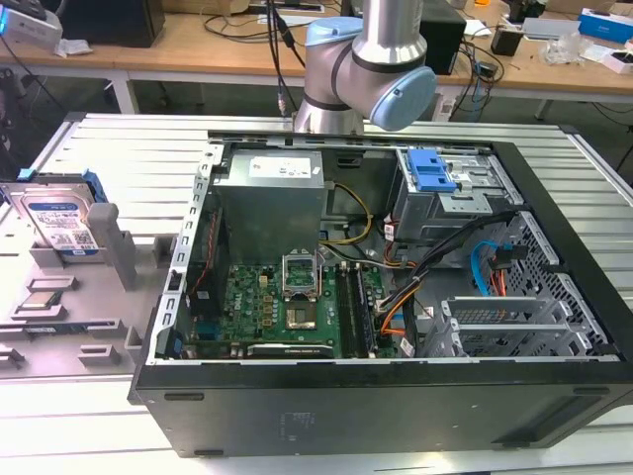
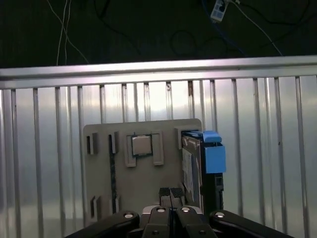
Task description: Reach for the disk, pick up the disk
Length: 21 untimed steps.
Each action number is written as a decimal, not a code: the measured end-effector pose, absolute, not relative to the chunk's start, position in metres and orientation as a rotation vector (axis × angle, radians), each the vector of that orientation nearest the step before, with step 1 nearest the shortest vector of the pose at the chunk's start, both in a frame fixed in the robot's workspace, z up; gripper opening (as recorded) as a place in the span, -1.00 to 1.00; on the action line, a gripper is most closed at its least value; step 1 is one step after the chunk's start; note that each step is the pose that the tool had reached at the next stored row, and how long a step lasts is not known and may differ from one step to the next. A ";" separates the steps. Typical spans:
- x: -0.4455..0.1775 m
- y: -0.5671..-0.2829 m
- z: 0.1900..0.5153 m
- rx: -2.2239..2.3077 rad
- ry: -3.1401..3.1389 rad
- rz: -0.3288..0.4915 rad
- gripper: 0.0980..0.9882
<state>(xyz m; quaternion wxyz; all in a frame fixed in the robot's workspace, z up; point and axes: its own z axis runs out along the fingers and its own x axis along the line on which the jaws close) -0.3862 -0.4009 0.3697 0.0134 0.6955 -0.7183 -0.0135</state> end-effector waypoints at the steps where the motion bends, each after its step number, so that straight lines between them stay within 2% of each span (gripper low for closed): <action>1: -0.386 -0.401 0.370 2.178 -2.226 -0.042 -0.98; 15: -0.386 -0.401 0.370 2.249 -2.153 -0.040 -0.98; 17: -0.386 -0.401 0.370 2.250 -2.152 -0.040 -0.69; 19: -0.386 -0.401 0.370 2.250 -2.152 -0.040 -0.14; 21: -0.386 -0.401 0.370 2.250 -2.152 -0.040 -0.14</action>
